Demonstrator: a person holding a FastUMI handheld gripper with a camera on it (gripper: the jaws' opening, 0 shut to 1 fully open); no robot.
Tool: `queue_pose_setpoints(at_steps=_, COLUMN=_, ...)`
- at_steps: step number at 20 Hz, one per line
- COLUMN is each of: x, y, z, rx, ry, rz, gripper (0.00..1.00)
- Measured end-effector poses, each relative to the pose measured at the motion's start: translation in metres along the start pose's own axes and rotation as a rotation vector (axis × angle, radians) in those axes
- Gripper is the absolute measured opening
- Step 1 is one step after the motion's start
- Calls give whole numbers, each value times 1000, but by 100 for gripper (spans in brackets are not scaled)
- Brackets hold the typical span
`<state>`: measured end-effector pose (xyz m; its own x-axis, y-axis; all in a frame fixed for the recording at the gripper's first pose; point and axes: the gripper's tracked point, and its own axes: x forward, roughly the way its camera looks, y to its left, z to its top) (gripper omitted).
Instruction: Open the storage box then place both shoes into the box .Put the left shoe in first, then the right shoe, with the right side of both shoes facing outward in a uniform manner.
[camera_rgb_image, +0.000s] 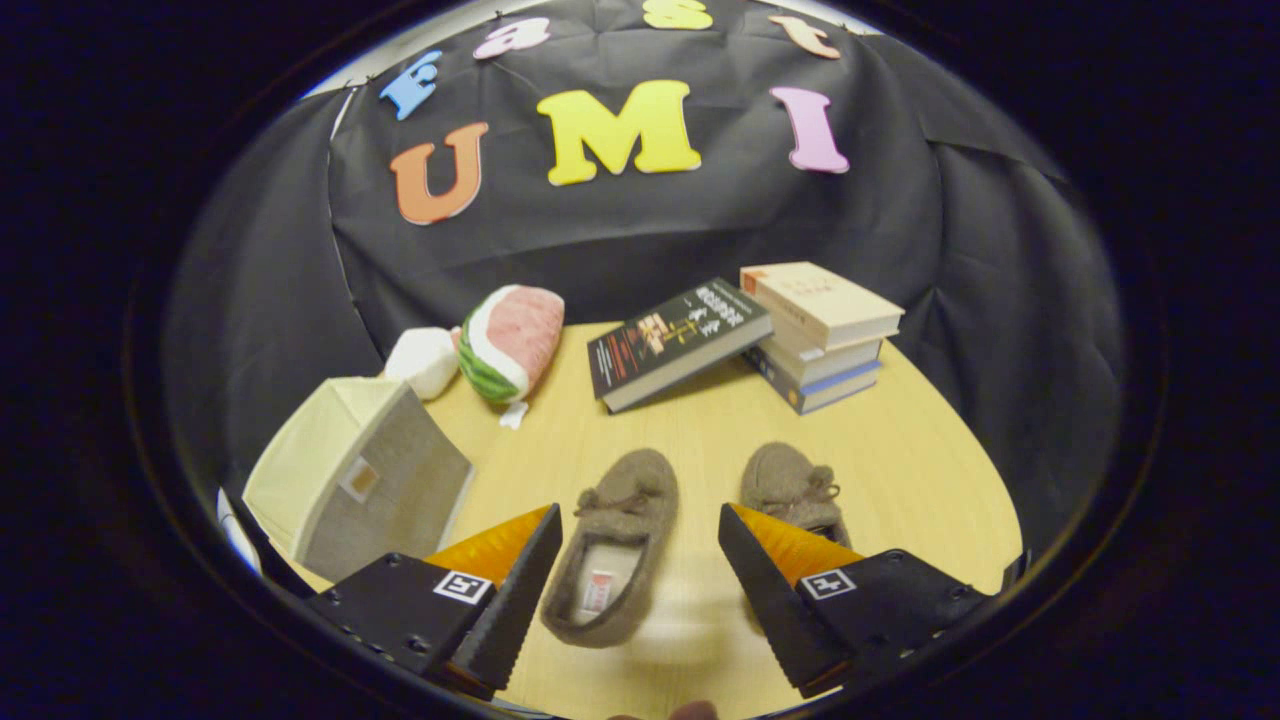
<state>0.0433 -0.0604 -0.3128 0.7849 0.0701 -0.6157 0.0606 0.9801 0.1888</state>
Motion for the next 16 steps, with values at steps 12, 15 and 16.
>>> queue_pose_setpoints(at_steps=12, x=69, y=-2, z=-49, rx=74, ry=212, rz=-11, gripper=35)
queue_pose_setpoints(at_steps=15, x=69, y=-6, z=-50, rx=93, ry=227, rz=-42, gripper=3)
queue_pose_setpoints(at_steps=16, x=69, y=-6, z=-50, rx=115, ry=239, rz=-41, gripper=2)
